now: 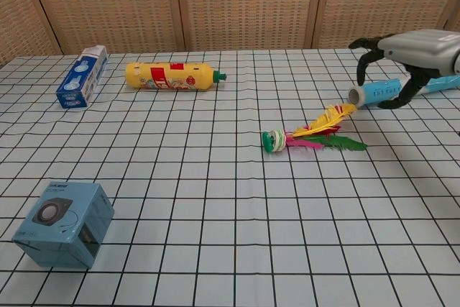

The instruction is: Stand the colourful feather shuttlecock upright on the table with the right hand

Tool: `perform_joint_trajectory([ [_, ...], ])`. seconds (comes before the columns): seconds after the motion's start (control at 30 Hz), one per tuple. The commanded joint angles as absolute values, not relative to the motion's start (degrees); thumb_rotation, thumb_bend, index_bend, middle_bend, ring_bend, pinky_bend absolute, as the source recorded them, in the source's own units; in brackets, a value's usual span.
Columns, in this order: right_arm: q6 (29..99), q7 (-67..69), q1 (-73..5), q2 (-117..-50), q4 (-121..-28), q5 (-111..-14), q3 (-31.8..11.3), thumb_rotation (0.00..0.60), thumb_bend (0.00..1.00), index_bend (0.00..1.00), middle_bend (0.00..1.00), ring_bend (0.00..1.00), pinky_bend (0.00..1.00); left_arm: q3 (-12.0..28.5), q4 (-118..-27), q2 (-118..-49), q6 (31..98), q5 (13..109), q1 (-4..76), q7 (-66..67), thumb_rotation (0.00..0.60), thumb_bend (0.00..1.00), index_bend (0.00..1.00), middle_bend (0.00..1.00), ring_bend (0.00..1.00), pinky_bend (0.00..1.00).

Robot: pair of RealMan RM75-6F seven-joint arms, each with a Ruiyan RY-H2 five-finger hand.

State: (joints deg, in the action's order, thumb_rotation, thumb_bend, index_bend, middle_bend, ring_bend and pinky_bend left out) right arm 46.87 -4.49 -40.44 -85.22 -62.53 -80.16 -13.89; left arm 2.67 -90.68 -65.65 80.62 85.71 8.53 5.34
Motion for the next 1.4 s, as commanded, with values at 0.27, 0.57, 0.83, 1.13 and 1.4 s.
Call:
perform_joint_trajectory([
  [0.27,43.1,2.7,-47.4,-96.2,-46.9,-82.2,-11.2,0.6,0.46,0.49,0.0,0.0,0.0,3.4,-89.9,-66.8,78.6,82.5,9.4,7.2,0.6,0.0,0.0,0.0,0.0,0.0],
  [0.57,42.7,6.7,-49.1,-99.7,-40.5,-83.0,-9.4,0.6,0.46,0.49,0.0,0.0,0.0,3.4,-90.0,-67.1,78.0,81.5,9.7,8.2,0.6,0.0,0.0,0.0,0.0,0.0],
  [0.83,42.9,7.7,-49.7,-101.5,-36.4,-83.7,-7.8,0.6,0.47,0.49,0.0,0.0,0.0,3.5,-90.0,-66.9,78.0,81.1,9.8,7.8,0.6,0.0,0.0,0.0,0.0,0.0],
  [1.13,42.6,11.4,-50.2,-104.0,-31.3,-84.0,-6.7,0.6,0.5,0.56,0.0,0.0,0.0,3.5,-89.9,-66.9,77.8,80.7,9.9,7.8,0.6,0.0,0.0,0.0,0.0,0.0],
  [1.4,42.2,15.1,-50.8,-105.3,-29.1,-84.6,-5.8,0.6,0.56,0.64,0.01,0.0,0.0,3.4,-89.8,-66.9,77.7,80.6,10.0,7.9,0.6,0.0,0.0,0.0,0.0,0.0],
])
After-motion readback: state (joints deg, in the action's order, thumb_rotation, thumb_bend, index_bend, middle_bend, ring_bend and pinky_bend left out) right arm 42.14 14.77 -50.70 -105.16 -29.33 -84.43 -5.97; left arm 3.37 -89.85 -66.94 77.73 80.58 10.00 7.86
